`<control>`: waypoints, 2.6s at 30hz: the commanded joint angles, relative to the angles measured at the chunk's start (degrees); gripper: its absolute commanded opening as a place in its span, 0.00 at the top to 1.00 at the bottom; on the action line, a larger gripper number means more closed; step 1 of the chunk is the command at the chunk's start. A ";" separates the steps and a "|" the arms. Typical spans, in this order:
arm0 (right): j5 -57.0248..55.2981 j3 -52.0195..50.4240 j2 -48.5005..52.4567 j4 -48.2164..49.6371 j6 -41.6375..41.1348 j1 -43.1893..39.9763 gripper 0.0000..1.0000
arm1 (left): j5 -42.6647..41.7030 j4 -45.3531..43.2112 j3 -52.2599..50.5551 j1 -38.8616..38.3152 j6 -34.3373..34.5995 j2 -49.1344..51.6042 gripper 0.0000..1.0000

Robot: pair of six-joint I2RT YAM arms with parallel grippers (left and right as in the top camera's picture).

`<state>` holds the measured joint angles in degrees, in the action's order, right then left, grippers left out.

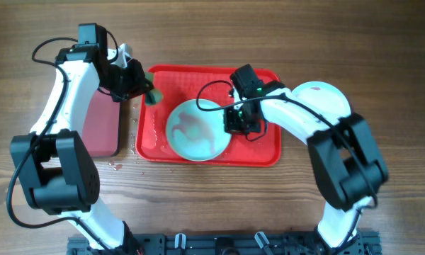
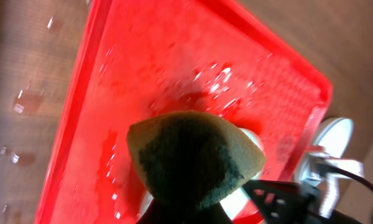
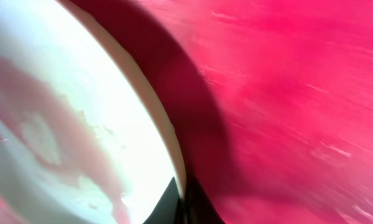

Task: Clean dirty plates on tray and stack at the side
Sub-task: 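Tilt teal plate up with right gripper and scrub it with left sponge, then lift teal plate with right gripper and stack it on plate pile, then place the sponge on the small dark tray with the left gripper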

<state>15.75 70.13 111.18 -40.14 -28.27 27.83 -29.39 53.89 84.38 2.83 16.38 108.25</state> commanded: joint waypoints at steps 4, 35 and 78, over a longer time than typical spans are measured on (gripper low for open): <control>-35.87 -0.20 -20.39 -6.49 1.27 0.90 0.96 | 9.18 0.37 -2.75 -6.34 0.79 0.31 0.96; -102.82 -0.24 -26.64 11.26 29.73 31.56 0.96 | 12.57 -2.43 -4.79 -11.37 2.51 0.31 0.96; -9.64 -15.74 -24.39 7.93 6.08 -43.65 0.36 | 32.81 15.45 8.46 9.18 1.84 -3.45 0.96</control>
<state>0.43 50.11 86.19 -31.66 -25.36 -15.70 -0.21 70.19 92.23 10.31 18.37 105.51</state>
